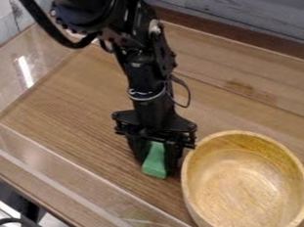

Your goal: Put the green block in the brown bowl

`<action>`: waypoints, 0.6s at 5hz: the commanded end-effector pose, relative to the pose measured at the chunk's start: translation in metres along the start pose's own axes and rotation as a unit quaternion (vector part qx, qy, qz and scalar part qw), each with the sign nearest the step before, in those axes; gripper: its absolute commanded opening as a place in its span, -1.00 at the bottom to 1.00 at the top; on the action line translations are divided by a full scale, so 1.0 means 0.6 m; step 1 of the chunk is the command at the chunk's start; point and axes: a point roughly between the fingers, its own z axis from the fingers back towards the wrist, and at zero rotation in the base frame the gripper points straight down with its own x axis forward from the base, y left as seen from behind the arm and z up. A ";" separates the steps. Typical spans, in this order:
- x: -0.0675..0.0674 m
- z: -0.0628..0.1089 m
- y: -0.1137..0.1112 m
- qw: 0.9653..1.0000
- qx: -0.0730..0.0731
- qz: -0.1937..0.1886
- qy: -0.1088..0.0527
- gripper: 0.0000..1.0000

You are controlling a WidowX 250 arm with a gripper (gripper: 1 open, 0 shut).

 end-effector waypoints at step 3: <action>0.021 0.066 0.002 0.999 0.008 -0.022 -0.026 -1.00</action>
